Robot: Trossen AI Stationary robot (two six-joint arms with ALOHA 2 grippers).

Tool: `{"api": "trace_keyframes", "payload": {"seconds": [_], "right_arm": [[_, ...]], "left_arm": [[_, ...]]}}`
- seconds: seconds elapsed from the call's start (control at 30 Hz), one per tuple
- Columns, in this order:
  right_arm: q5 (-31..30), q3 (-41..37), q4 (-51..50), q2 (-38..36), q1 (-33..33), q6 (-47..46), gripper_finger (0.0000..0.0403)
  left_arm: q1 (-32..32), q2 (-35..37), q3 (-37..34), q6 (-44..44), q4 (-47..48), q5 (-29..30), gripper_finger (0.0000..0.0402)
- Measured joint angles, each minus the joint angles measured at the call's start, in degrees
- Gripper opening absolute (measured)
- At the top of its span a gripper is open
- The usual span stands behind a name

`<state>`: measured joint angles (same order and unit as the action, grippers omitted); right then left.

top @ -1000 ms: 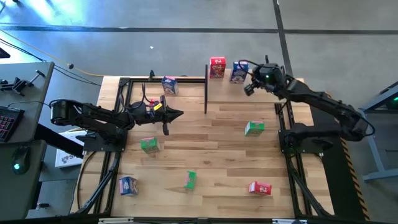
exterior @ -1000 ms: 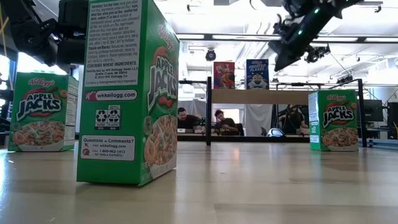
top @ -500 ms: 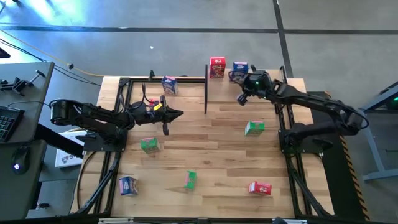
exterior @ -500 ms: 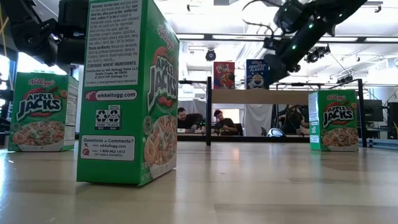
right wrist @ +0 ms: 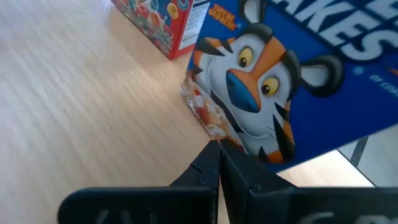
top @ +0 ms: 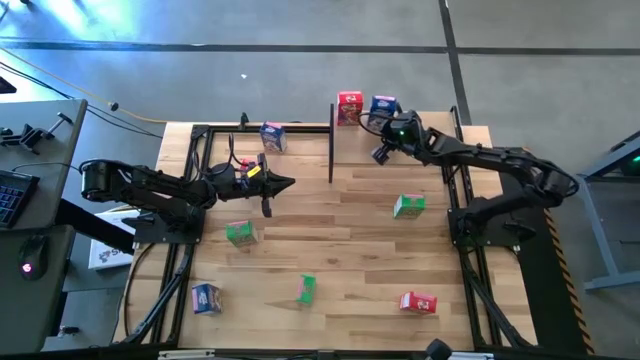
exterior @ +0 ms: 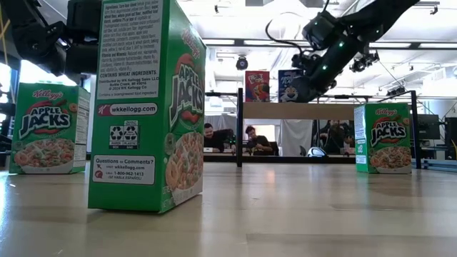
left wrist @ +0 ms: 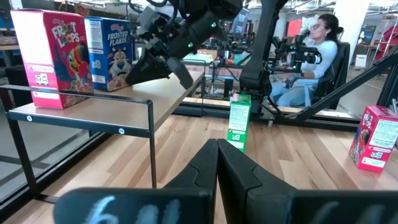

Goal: Stack cereal on shelf
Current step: Adjust the blue cereal box, then put the top right green cereal box on the shelf to the right of the blue cereal box

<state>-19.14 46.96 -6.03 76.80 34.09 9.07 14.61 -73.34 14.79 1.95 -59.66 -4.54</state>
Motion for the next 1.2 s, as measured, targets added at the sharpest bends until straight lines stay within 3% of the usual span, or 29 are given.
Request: {"api": "trace_keyframes", "payload": {"seconds": [0.7, 0.83, 0.97, 1.07, 1.2], "right_arm": [[-1.86, 0.09, -0.96, 0.31, -0.72, 2.56, 0.0000], [-1.38, 3.17, -8.39, -5.05, -3.81, 3.84, 0.0000], [4.95, 6.86, -21.71, -12.39, -8.13, 3.00, 0.0000], [11.55, 9.60, -36.50, -16.49, -11.36, -2.71, 0.0002], [12.04, 11.13, -53.75, -18.50, -18.07, -12.95, 0.0036]], "left_arm": [[0.00, 0.00, 0.00, -0.05, 0.04, 0.02, 0.0000], [-0.01, 0.00, 0.00, -0.07, 0.05, 0.00, 0.0000], [0.00, 0.00, 0.00, -0.21, 0.16, 0.00, 0.0000], [0.00, 0.00, 0.00, -0.27, 0.20, 0.00, 0.0000], [0.00, 0.00, 0.00, -0.27, 0.22, 0.00, 0.0000]]}}
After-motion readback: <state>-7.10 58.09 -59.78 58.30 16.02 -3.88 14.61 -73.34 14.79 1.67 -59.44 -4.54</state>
